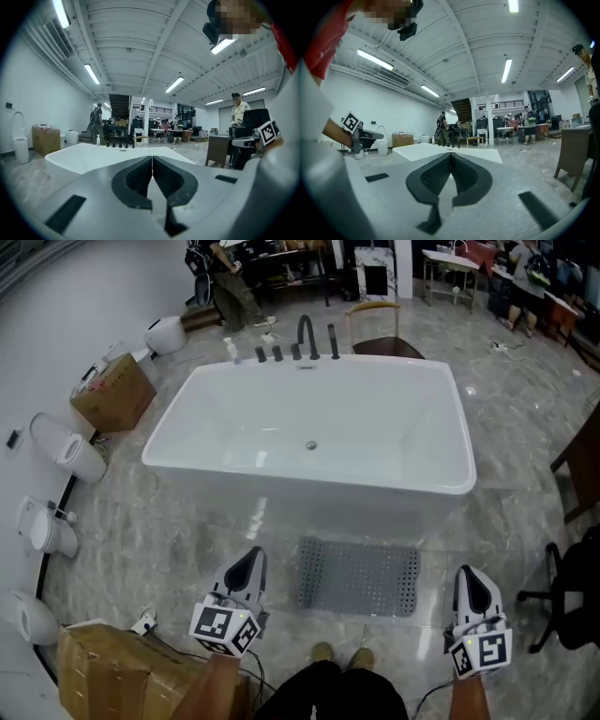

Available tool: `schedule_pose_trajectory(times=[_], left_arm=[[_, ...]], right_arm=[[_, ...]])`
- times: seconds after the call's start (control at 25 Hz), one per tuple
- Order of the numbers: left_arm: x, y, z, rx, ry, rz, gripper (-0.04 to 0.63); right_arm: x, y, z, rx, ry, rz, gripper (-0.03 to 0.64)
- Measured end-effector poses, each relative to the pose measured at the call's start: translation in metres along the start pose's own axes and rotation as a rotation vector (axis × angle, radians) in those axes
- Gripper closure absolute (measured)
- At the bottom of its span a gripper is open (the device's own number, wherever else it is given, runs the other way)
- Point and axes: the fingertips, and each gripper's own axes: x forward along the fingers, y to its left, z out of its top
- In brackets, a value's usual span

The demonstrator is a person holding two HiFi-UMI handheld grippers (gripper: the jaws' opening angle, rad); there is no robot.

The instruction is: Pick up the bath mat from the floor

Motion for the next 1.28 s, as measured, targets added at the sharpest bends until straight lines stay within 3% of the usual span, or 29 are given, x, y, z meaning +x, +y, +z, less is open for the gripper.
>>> schedule_pose_trajectory(times=[0.6,1.0,1.12,1.28], left_arm=[[0.077,0.042,-0.21,-0.056,0.224,-0.029,0.583],[0.123,0.064,-0.346,-0.055,0.375,-0.01,0.578],[0.136,0.071,-0.392,-0.072,0.425,-0.016,0.514],[0.149,0.083,-0.454,-0.09,0.493,-0.019,0.476]], right_arm=[[0.052,-0.025,-0.193,0.051,0.172,-0.088,0.612],[0.08,-0.051,-0.338,0.093,0.305,-0.112,0.546],[0.089,-0.056,-0.385,0.104,0.346,-0.118,0.522],[0.099,-0.063,-0.444,0.119,0.395,-0.129,0.502]])
